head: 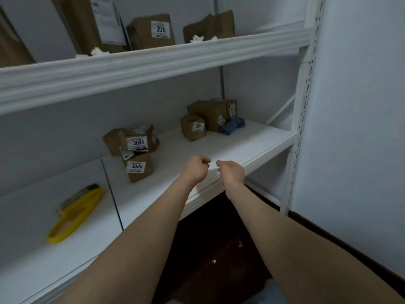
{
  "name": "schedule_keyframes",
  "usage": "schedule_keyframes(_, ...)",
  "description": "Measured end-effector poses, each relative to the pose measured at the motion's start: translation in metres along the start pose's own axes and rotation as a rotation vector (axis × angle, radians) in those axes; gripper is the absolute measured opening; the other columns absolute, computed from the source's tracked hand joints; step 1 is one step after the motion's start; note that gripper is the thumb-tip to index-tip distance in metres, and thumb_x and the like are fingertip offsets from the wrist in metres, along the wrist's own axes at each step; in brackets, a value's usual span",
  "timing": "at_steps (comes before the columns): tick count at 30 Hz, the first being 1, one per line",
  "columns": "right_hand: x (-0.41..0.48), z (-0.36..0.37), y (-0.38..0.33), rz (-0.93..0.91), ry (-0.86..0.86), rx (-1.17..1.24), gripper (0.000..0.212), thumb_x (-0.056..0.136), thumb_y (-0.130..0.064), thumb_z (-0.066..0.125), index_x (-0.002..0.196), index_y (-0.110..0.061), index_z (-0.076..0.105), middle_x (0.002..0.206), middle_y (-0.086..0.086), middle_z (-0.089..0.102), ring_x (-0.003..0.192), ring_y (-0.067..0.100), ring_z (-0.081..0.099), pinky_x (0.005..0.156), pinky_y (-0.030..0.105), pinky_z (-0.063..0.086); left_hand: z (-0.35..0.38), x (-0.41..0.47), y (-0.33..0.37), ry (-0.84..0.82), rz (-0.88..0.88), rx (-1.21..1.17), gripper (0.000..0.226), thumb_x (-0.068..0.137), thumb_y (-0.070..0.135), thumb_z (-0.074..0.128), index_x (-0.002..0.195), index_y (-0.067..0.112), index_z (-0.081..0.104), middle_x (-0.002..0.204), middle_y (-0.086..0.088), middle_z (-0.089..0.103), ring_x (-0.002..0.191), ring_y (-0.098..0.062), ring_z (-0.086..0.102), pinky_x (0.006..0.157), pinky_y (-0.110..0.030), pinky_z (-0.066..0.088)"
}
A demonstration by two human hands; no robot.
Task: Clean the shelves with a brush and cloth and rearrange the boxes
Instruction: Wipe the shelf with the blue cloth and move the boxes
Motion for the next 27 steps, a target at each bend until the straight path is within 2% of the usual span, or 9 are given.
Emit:
schedule_keyframes(3, -0.004, 0.017, -0.006, -0.148, 0.029, -0.223, 0.008, 0.088, -0.027, 0.058, 0.085, -0.024, 0.064, 0.094, -0.001, 0.068, 0.089, 0.022, 0.061, 0.072, 0.028, 0.046, -0.006, 0.008, -0.024, 0.044, -0.022, 0.031, 0.035, 0.093, 0.001, 0.040, 0.122, 0.004, 0.059, 0.126, -0.015, 0.060, 0.119, -0.029, 0.054, 0.104, -0.040, 0.042)
schedule_keyframes(6, 0.009, 0.042, -0.014, -0.222, 0.054, -0.368, 0.015, 0.091, -0.026, 0.055, 0.098, -0.024, 0.067, 0.102, 0.001, 0.070, 0.097, 0.025, 0.062, 0.077, 0.030, 0.046, -0.006, 0.023, -0.037, 0.046, -0.016, 0.080, 0.034, 0.091, 0.003, 0.041, 0.118, 0.006, 0.063, 0.121, -0.013, 0.064, 0.115, -0.027, 0.057, 0.100, -0.037, 0.044)
schedule_keyframes(10, 0.023, 0.078, -0.021, -0.285, 0.015, -0.446, 0.021, 0.094, -0.022, 0.051, 0.108, -0.021, 0.067, 0.109, 0.004, 0.069, 0.102, 0.025, 0.062, 0.081, 0.029, 0.047, -0.018, 0.037, -0.048, 0.061, -0.022, 0.120, 0.029, 0.091, 0.009, 0.045, 0.114, 0.009, 0.064, 0.114, -0.013, 0.067, 0.108, -0.029, 0.060, 0.090, -0.033, 0.046)
schedule_keyframes(17, 0.019, 0.152, -0.020, -0.300, -0.147, -0.469, 0.023, 0.093, -0.016, 0.050, 0.110, -0.017, 0.064, 0.111, 0.008, 0.067, 0.103, 0.029, 0.061, 0.074, 0.025, 0.041, -0.076, 0.038, -0.080, 0.128, -0.076, 0.131, 0.032, 0.091, 0.007, 0.042, 0.111, 0.009, 0.067, 0.110, -0.016, 0.067, 0.102, -0.034, 0.062, 0.087, -0.040, 0.053)
schedule_keyframes(20, 0.007, 0.174, -0.022, -0.292, -0.209, -0.486, 0.023, 0.090, -0.016, 0.052, 0.109, -0.018, 0.065, 0.113, 0.009, 0.067, 0.105, 0.030, 0.061, 0.080, 0.029, 0.046, -0.094, 0.021, -0.089, 0.149, -0.110, 0.128, 0.034, 0.092, 0.006, 0.039, 0.112, 0.006, 0.066, 0.112, -0.019, 0.065, 0.105, -0.035, 0.060, 0.089, -0.042, 0.052)
schedule_keyframes(25, -0.011, 0.199, -0.022, -0.237, -0.405, -0.552, 0.035, 0.089, -0.023, 0.058, 0.124, -0.018, 0.058, 0.129, 0.007, 0.060, 0.120, 0.027, 0.054, 0.095, 0.029, 0.043, -0.125, 0.002, -0.093, 0.195, -0.177, 0.096, 0.034, 0.094, 0.005, 0.040, 0.120, 0.004, 0.062, 0.121, -0.021, 0.061, 0.111, -0.035, 0.057, 0.093, -0.044, 0.050)
schedule_keyframes(27, -0.014, 0.196, -0.024, -0.253, -0.432, -0.564, 0.039, 0.089, -0.023, 0.058, 0.127, -0.018, 0.055, 0.131, 0.008, 0.058, 0.121, 0.027, 0.053, 0.098, 0.030, 0.043, -0.126, -0.001, -0.092, 0.196, -0.199, 0.093, 0.034, 0.095, 0.005, 0.039, 0.123, 0.001, 0.058, 0.122, -0.022, 0.059, 0.111, -0.036, 0.058, 0.093, -0.045, 0.051)
Point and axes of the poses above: each hand's wrist, its own x-axis towards the middle knuckle, its own z-axis out of the palm, y = z × x, the point moved 10 cm from there along x, towards the middle knuckle
